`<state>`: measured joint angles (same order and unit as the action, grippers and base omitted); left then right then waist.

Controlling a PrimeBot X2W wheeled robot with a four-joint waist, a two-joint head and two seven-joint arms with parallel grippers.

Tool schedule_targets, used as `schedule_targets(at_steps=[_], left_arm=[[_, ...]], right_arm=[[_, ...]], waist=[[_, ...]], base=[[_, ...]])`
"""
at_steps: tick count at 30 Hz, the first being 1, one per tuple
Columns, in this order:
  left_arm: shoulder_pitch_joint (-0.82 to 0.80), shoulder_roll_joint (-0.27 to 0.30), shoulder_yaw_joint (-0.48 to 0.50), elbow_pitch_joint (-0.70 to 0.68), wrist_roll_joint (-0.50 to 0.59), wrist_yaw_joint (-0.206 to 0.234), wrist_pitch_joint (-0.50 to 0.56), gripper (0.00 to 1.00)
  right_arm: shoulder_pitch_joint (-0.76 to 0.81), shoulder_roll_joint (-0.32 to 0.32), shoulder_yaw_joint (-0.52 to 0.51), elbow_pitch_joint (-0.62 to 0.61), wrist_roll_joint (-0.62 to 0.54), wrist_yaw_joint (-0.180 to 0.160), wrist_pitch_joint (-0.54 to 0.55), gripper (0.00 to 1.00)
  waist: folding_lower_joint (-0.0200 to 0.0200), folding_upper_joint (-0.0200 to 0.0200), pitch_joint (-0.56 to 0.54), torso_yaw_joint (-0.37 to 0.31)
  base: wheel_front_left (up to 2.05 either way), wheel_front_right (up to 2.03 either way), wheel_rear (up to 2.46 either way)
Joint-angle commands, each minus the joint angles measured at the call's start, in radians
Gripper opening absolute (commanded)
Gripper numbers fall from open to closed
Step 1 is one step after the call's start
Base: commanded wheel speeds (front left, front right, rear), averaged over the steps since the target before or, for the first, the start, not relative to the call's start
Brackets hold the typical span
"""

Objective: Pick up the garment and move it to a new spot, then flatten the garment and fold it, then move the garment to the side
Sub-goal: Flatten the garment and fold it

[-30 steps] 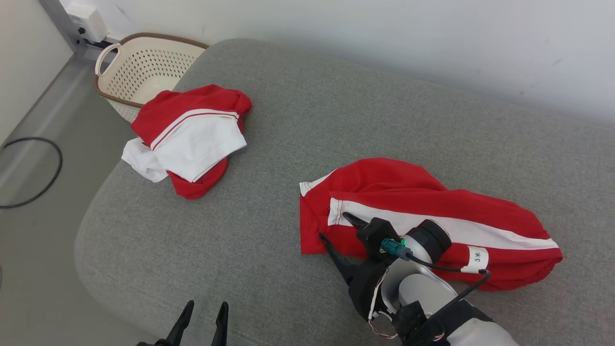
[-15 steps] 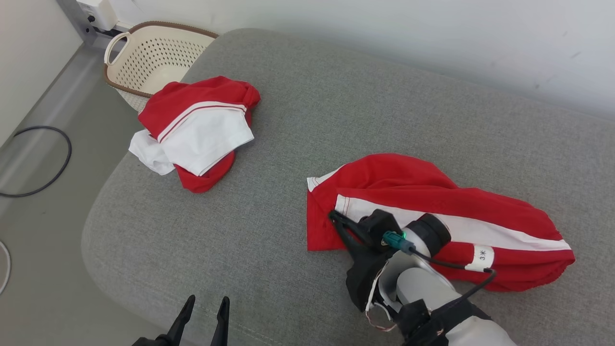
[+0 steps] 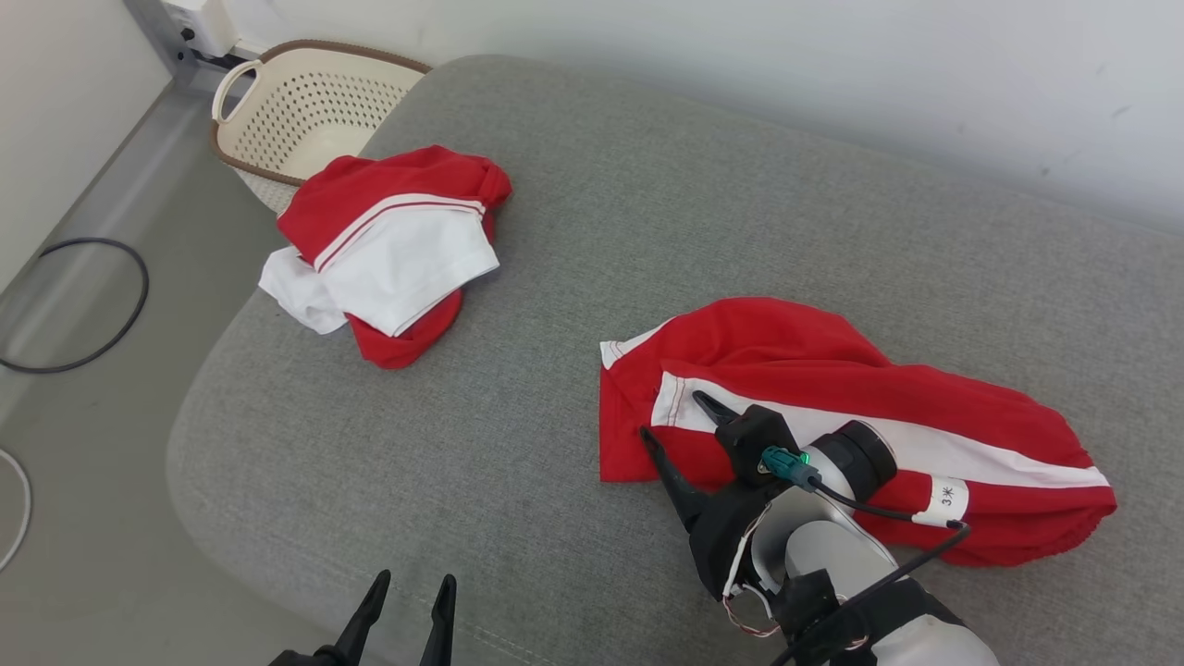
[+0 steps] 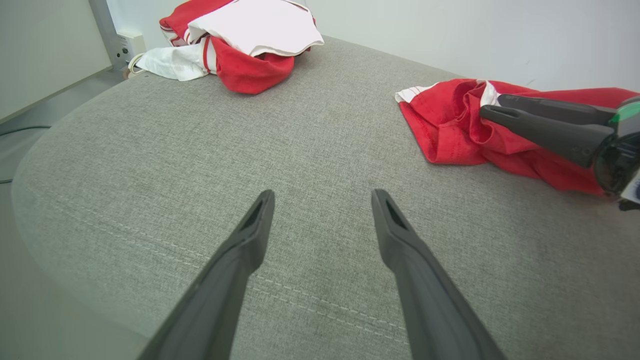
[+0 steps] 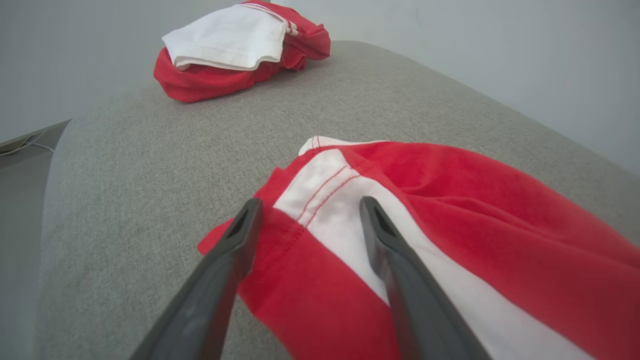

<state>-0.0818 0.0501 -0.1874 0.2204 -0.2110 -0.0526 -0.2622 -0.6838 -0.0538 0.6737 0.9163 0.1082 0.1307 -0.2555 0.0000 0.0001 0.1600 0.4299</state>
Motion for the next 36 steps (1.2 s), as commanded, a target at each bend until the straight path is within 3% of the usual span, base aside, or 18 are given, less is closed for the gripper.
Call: schedule_targets(at_steps=[1, 4, 6, 7, 8, 18, 30, 31, 32, 33, 36], left_arm=[[0.0, 0.001, -0.001, 0.001, -0.009, 0.0, -0.004, 1.0], [0.004, 0.0, -0.002, 0.0, -0.01, 0.001, -0.004, 1.0], [0.007, 0.001, -0.002, -0.001, -0.012, 0.004, -0.004, 1.0], [0.008, 0.001, -0.003, -0.002, -0.013, 0.006, -0.004, 1.0], [0.008, 0.001, -0.003, -0.003, -0.014, 0.007, -0.004, 1.0], [0.0, 0.001, -0.007, -0.007, -0.025, 0.013, -0.004, 1.0], [-0.013, 0.001, -0.026, -0.002, -0.025, 0.012, -0.004, 1.0], [-0.014, 0.001, -0.028, -0.002, -0.026, 0.012, -0.004, 1.0], [-0.016, 0.001, -0.029, -0.001, -0.026, 0.013, -0.004, 1.0], [-0.017, 0.001, -0.028, -0.001, -0.026, 0.015, -0.004, 1.0], [-0.014, 0.001, -0.015, -0.003, -0.019, 0.018, -0.004, 1.0]], right_arm=[[-0.001, 0.004, 0.003, 0.001, -0.002, 0.0, 0.007, 1.0], [0.0, 0.004, 0.004, 0.006, -0.007, 0.0, 0.03, 0.98], [-0.005, 0.003, -0.011, 0.014, -0.016, 0.0, 0.048, 0.32], [-0.003, 0.004, -0.02, 0.019, -0.016, 0.0, 0.058, 0.2], [-0.004, 0.004, -0.025, 0.023, -0.024, 0.0, 0.068, 0.0], [0.005, 0.004, -0.053, -0.008, -0.041, 0.0, 0.065, 0.0], [-0.015, 0.004, 0.043, -0.095, 0.068, 0.0, 0.028, 0.0], [-0.013, 0.004, 0.056, -0.094, 0.087, 0.0, 0.033, 0.16], [-0.007, 0.005, 0.078, -0.099, 0.112, 0.0, 0.038, 0.95], [-0.005, 0.004, 0.089, -0.1, 0.134, 0.0, 0.04, 1.0], [-0.004, 0.003, 0.124, -0.116, 0.203, 0.0, 0.026, 1.0]], waist=[[0.0, -0.0001, 0.004, 0.01], [0.0, -0.0001, 0.006, 0.022], [0.0, -0.0001, 0.008, 0.027], [0.0, -0.0001, 0.009, 0.03], [0.0, -0.0001, 0.01, 0.032], [0.0, -0.0001, 0.022, 0.037], [0.0, -0.0001, 0.028, 0.045], [0.0, -0.0001, 0.028, 0.046], [0.0, -0.0001, 0.028, 0.047], [0.0, -0.0001, 0.027, 0.046], [0.0, -0.0001, 0.019, 0.03]], base=[[0.0, 0.0, 0.0], [0.0, 0.0, 0.0], [0.0, 0.0, 0.0], [0.0, 0.0, 0.0], [0.0, 0.0, 0.0], [0.0, 0.0, 0.0], [0.0, 0.0, 0.0], [0.0, 0.0, 0.0], [0.0, 0.0, 0.0], [0.0, 0.0, 0.0], [0.0, 0.0, 0.0]])
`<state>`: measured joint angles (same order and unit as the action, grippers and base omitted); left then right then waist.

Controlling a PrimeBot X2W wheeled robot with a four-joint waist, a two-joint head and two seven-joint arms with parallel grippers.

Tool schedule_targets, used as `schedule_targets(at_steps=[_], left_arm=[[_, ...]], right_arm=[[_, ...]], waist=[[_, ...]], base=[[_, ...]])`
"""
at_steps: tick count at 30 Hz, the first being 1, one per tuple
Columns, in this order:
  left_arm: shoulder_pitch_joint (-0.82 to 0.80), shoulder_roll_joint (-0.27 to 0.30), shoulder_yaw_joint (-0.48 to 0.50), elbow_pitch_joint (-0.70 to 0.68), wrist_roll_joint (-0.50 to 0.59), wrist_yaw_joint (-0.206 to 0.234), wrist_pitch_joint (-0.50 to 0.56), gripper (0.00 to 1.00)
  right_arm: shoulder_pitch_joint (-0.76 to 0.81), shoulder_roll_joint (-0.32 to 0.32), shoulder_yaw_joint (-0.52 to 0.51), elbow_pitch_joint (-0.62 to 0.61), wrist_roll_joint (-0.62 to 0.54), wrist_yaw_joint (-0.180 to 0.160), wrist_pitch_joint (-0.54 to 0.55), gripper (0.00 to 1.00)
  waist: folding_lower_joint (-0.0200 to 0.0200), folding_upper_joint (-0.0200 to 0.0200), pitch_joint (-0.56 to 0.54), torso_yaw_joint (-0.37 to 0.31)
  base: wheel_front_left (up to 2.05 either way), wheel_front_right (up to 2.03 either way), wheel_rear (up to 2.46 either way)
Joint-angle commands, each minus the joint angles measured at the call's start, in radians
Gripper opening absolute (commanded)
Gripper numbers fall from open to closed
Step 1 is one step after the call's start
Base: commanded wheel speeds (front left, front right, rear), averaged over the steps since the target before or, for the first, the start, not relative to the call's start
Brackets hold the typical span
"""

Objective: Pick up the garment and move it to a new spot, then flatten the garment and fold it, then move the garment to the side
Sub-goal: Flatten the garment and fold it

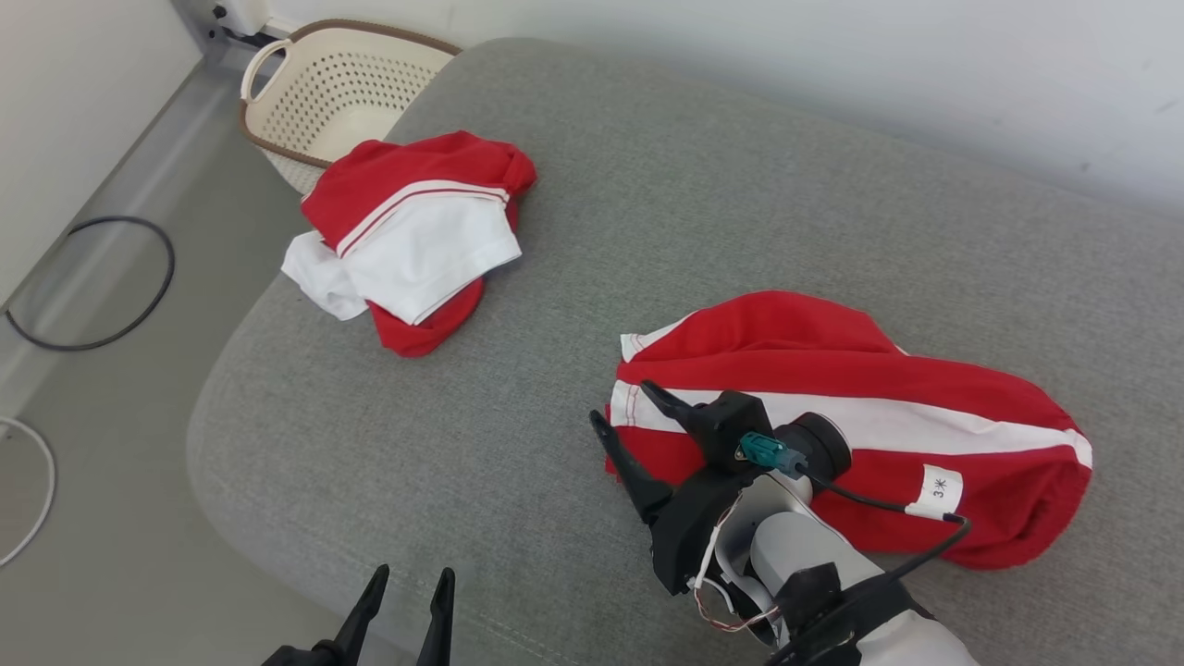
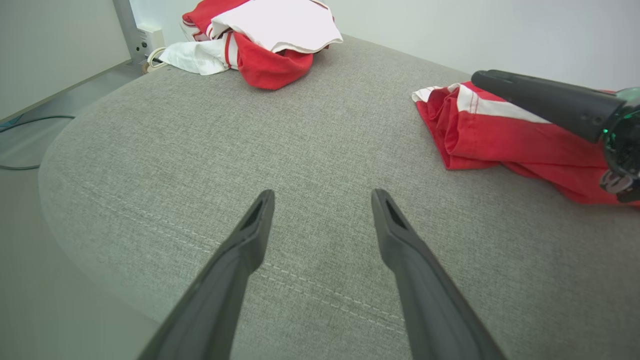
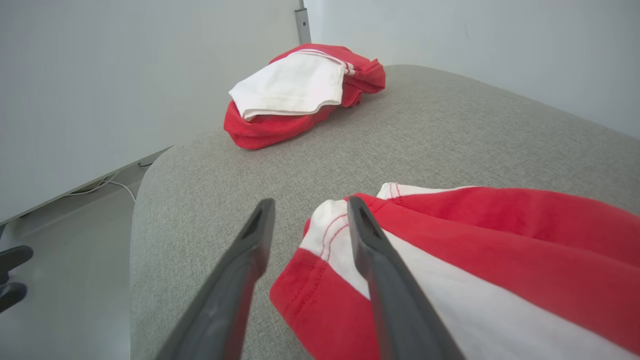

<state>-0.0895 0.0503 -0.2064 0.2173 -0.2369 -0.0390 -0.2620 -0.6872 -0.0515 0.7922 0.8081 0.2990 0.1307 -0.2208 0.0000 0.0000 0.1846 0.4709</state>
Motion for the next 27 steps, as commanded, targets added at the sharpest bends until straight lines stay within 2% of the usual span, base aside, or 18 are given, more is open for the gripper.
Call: schedule_targets(at_steps=[1, 5, 8, 16, 19, 26, 27], left_arm=[[-0.006, 0.0, 0.008, -0.001, 0.011, 0.003, -0.004, 1.0], [0.004, 0.001, 0.034, -0.004, 0.022, 0.0, -0.004, 1.0], [0.01, 0.001, 0.055, -0.004, 0.034, -0.005, -0.004, 1.0], [0.021, 0.0, 0.09, -0.012, 0.056, -0.009, -0.004, 1.0], [0.034, 0.001, 0.103, -0.008, 0.071, -0.01, -0.004, 1.0], [0.056, 0.0, 0.143, -0.006, 0.089, 0.006, -0.004, 1.0], [0.06, 0.001, 0.158, -0.008, 0.102, 0.014, -0.004, 1.0]], right_arm=[[-0.003, 0.0, 0.013, -0.013, 0.031, 0.0, -0.014, 1.0], [-0.006, 0.001, 0.008, -0.037, 0.087, 0.0, -0.038, 1.0], [-0.002, -0.001, -0.033, -0.042, 0.079, 0.0, -0.044, 1.0], [0.128, -0.027, -0.286, -0.172, -0.002, 0.0, -0.044, 1.0], [0.19, -0.043, -0.349, -0.202, -0.049, 0.0, -0.044, 1.0], [0.296, -0.036, -0.474, -0.267, -0.125, 0.0, -0.044, 1.0], [0.333, -0.029, -0.518, -0.296, -0.149, 0.0, -0.044, 1.0]], waist=[[0.0, 0.0, -0.009, -0.019], [0.0, 0.0, -0.036, -0.071], [0.0, 0.0, -0.062, -0.119], [0.0, 0.0, -0.131, -0.256], [0.0, 0.0, -0.156, -0.306], [0.0, 0.0, -0.188, -0.392], [0.0, 0.0, -0.192, -0.414]], base=[[0.0, 0.0, 0.0], [0.0, 0.0, 0.0], [0.0, 0.0, 0.0], [0.0, 0.0, 0.0], [0.0, 0.0, 0.0], [0.0, 0.0, 0.0], [0.0, 0.0, 0.0]])
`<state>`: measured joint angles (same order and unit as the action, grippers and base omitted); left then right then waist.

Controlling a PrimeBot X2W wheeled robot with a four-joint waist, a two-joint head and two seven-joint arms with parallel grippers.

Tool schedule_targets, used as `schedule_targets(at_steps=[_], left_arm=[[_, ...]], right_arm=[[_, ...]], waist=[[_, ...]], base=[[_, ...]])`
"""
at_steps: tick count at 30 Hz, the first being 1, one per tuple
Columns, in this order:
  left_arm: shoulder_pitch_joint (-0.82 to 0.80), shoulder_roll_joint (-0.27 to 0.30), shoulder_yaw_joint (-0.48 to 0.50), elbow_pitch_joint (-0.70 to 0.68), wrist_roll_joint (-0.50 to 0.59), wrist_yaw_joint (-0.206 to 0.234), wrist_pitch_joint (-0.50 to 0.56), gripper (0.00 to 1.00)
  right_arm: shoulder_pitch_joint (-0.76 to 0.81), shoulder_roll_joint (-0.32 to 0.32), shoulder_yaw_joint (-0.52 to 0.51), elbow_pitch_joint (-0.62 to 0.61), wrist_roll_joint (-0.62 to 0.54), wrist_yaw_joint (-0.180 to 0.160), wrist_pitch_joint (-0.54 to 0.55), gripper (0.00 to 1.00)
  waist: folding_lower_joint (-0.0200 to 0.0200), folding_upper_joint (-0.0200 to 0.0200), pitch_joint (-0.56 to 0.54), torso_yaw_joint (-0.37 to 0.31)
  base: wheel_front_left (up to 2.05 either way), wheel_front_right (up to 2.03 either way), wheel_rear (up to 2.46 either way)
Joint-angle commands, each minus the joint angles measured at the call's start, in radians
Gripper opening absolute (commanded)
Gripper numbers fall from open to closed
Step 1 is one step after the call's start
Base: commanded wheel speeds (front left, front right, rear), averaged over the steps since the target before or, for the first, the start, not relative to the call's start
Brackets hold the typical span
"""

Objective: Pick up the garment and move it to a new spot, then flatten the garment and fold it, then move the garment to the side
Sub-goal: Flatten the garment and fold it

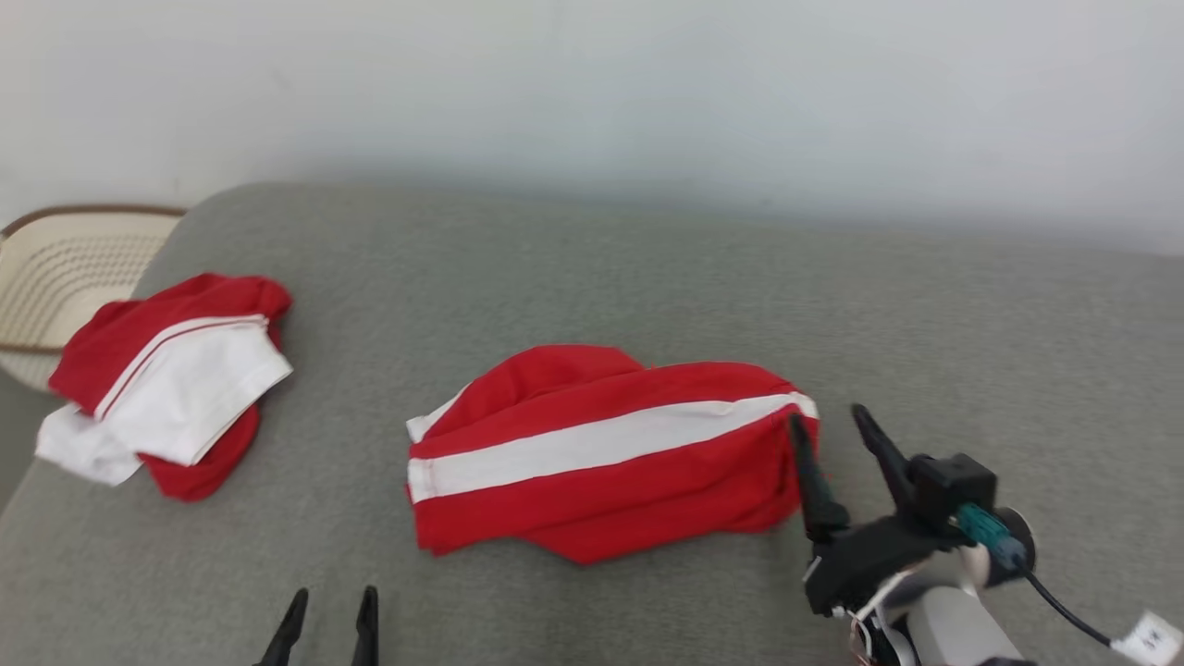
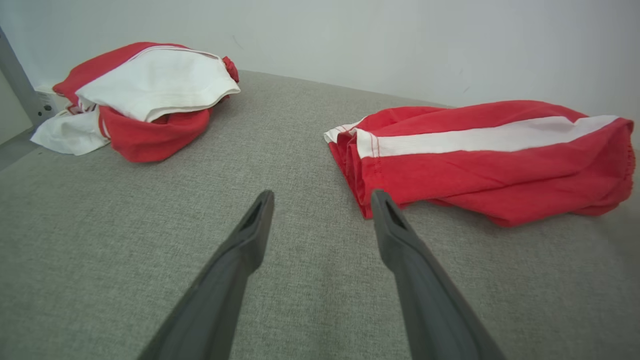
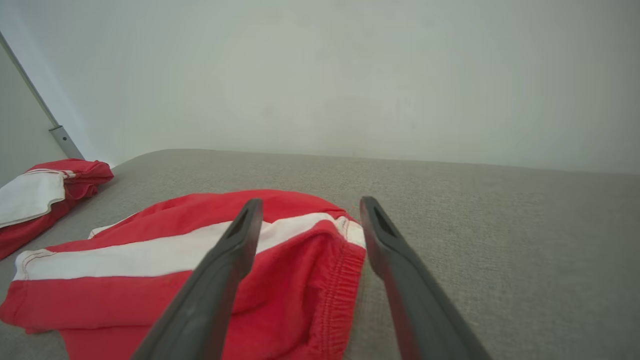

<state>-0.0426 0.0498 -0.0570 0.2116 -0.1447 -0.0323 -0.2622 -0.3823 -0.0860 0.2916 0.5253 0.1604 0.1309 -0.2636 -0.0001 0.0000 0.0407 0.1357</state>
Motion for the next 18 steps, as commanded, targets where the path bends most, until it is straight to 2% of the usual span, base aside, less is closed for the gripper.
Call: schedule_targets(at_steps=[1, 11, 18], left_arm=[[0.018, 0.001, 0.017, -0.002, 0.014, 0.01, -0.004, 1.0], [0.039, 0.001, 0.078, 0.008, 0.057, 0.033, -0.004, 1.0], [0.059, 0.001, 0.125, -0.002, 0.058, 0.042, -0.004, 1.0]], right_arm=[[0.045, 0.011, -0.035, -0.029, -0.021, 0.0, -0.001, 1.0], [0.173, 0.032, -0.137, -0.142, -0.074, 0.0, -0.001, 1.0], [0.228, 0.035, -0.13, -0.175, -0.098, 0.0, -0.001, 1.0]], waist=[[0.0001, 0.0, -0.051, -0.09], [0.0001, 0.0, -0.066, -0.16], [0.0001, 0.0, -0.074, -0.205]], base=[[0.0, 0.0, 0.0], [0.0, 0.0, 0.0], [0.0, 0.0, 0.0]])
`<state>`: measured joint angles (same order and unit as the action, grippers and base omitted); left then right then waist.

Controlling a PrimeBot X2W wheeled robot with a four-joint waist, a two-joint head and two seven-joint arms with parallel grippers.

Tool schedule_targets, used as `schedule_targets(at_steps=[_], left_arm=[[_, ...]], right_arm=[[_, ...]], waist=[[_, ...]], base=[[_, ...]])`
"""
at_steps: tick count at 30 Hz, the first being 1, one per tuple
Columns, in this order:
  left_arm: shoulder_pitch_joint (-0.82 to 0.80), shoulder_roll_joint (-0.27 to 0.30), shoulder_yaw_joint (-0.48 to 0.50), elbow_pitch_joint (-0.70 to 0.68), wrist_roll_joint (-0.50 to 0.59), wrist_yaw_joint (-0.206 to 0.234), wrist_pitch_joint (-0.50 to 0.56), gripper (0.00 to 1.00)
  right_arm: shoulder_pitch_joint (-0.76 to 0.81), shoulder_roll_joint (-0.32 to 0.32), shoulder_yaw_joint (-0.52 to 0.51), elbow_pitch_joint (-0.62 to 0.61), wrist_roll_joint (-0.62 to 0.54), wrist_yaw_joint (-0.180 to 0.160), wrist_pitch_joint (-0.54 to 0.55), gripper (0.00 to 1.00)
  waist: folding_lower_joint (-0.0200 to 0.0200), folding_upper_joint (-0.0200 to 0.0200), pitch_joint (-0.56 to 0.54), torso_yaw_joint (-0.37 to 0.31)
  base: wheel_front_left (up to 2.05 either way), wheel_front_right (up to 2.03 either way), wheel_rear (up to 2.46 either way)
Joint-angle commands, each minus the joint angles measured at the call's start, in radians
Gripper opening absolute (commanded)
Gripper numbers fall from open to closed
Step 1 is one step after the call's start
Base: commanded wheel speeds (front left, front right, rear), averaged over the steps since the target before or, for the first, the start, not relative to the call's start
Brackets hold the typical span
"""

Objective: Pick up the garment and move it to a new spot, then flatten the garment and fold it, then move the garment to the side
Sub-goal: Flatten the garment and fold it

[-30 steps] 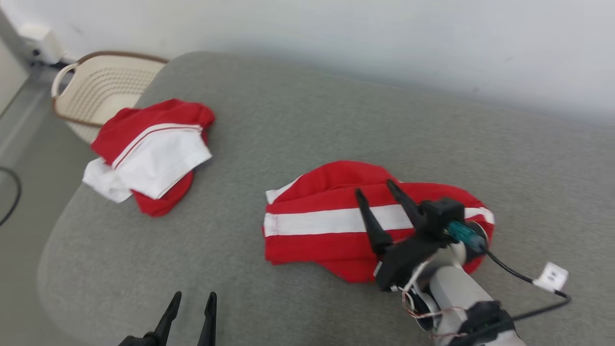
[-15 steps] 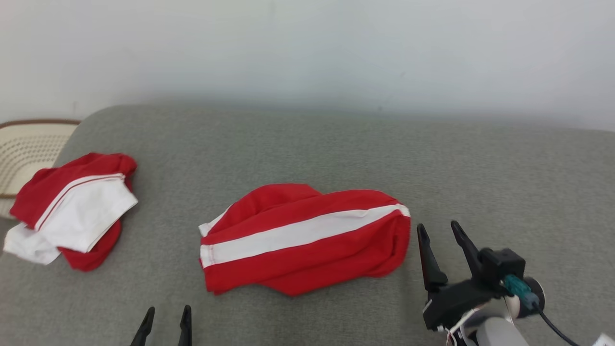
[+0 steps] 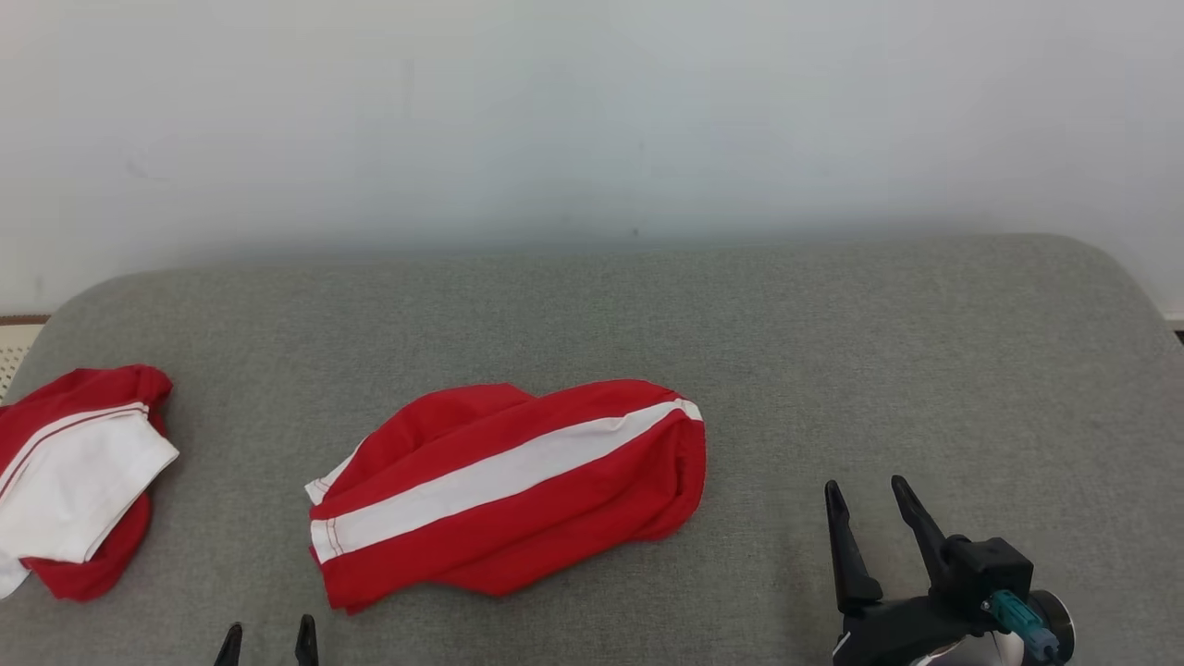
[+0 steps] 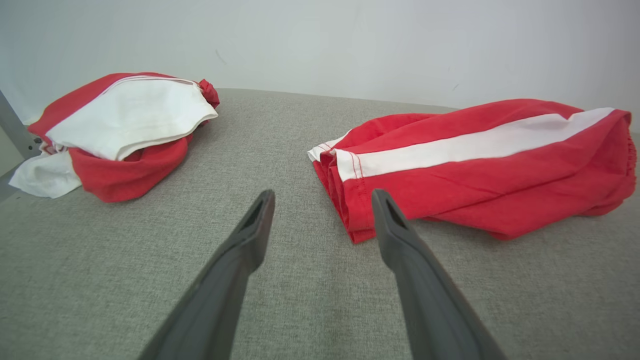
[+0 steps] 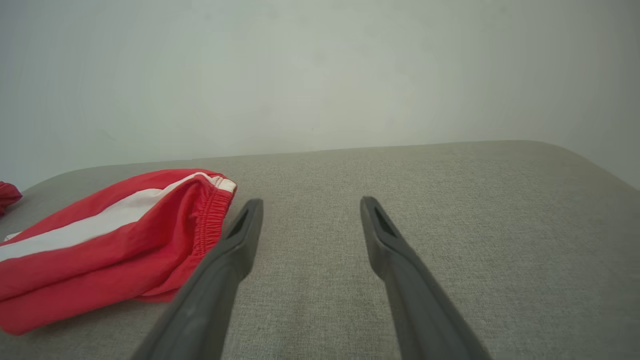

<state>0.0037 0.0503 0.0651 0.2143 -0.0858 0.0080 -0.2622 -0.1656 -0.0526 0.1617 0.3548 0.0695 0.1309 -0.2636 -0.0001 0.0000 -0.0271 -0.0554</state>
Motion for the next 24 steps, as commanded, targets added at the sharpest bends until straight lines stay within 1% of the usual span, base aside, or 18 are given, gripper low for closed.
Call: schedule_targets(at_steps=[1, 12, 15, 18, 24], left_arm=[[0.016, 0.0, 0.009, -0.005, -0.002, 0.003, -0.004, 1.0], [0.015, 0.0, 0.011, -0.018, -0.015, 0.011, -0.004, 1.0], [0.009, 0.0, 0.008, -0.013, -0.013, 0.008, -0.004, 1.0], [0.0, 0.0, 0.009, -0.015, -0.022, 0.003, -0.004, 1.0], [-0.019, 0.0, 0.009, -0.023, -0.019, -0.01, -0.004, 1.0]], right_arm=[[0.019, 0.002, -0.001, -0.007, -0.008, 0.0, -0.001, 1.0], [0.054, 0.002, 0.012, -0.021, 0.022, 0.0, -0.001, 1.0], [0.048, 0.002, 0.013, -0.017, 0.029, 0.0, -0.001, 1.0], [0.041, 0.002, 0.012, -0.008, 0.065, 0.0, -0.001, 1.0], [0.018, 0.002, 0.01, 0.002, 0.067, 0.0, -0.001, 1.0]], waist=[[0.0001, 0.0, -0.006, -0.018], [0.0001, 0.0, 0.008, -0.019], [0.0001, 0.0, 0.009, -0.014], [0.0001, 0.0, 0.012, -0.007], [0.0001, 0.0, 0.026, 0.007]], base=[[0.0, 0.0, 0.0], [0.0, 0.0, 0.0], [0.0, 0.0, 0.0], [0.0, 0.0, 0.0], [0.0, 0.0, 0.0]])
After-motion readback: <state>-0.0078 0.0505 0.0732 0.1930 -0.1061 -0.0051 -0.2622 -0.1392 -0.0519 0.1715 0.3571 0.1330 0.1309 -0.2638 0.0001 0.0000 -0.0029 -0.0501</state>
